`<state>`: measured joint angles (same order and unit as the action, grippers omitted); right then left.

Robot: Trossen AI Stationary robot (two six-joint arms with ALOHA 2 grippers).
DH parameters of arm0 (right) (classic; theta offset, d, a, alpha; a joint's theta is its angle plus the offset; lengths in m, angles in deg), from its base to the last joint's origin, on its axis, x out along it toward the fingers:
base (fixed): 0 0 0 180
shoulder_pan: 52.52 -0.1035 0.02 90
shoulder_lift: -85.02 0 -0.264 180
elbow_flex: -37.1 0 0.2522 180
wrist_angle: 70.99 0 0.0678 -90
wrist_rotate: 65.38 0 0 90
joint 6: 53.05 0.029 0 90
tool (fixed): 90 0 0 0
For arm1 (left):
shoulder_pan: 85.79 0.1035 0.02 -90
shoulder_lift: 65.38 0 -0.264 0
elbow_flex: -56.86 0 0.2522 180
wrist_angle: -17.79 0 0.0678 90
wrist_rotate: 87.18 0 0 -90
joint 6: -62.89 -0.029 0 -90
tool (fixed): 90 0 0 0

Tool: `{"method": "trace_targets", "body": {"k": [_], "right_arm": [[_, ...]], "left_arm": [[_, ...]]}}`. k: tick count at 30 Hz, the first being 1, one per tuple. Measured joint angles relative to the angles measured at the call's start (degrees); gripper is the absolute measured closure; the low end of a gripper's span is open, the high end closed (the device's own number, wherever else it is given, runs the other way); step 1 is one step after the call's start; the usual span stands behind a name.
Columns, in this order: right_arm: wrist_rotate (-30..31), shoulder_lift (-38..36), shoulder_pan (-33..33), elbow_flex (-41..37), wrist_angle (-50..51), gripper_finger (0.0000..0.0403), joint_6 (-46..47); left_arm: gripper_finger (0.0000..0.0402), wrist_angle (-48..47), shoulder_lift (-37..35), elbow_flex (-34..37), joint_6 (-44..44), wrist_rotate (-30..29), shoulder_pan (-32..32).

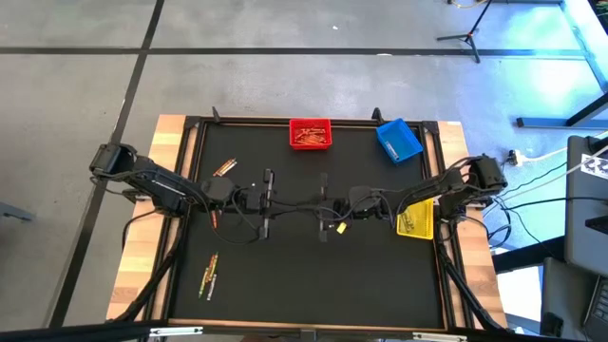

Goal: Sort crayons
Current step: Put the black crayon into the blue bin

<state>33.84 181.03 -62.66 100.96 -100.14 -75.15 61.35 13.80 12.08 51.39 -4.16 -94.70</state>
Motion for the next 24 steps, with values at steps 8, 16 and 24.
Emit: {"method": "trace_targets", "body": {"k": [8,16,24], "right_arm": [[2.82,-1.04,-0.34,0.00,3.57,0.0383,-0.79],[14.90,-8.28,-2.57,-0.04,17.34,0.0370,-0.79],[33.12,-20.22,-2.73,0.00,41.61,0.0387,5.27]], "left_arm": [[0.0327,-1.74,-0.11,0.00,-1.03,-1.77,0.05],[0.0268,-4.62,-0.15,0.00,-1.08,-9.09,0.15],[0.0269,-8.33,-0.13,0.00,-1.12,-19.03,0.91]]}}
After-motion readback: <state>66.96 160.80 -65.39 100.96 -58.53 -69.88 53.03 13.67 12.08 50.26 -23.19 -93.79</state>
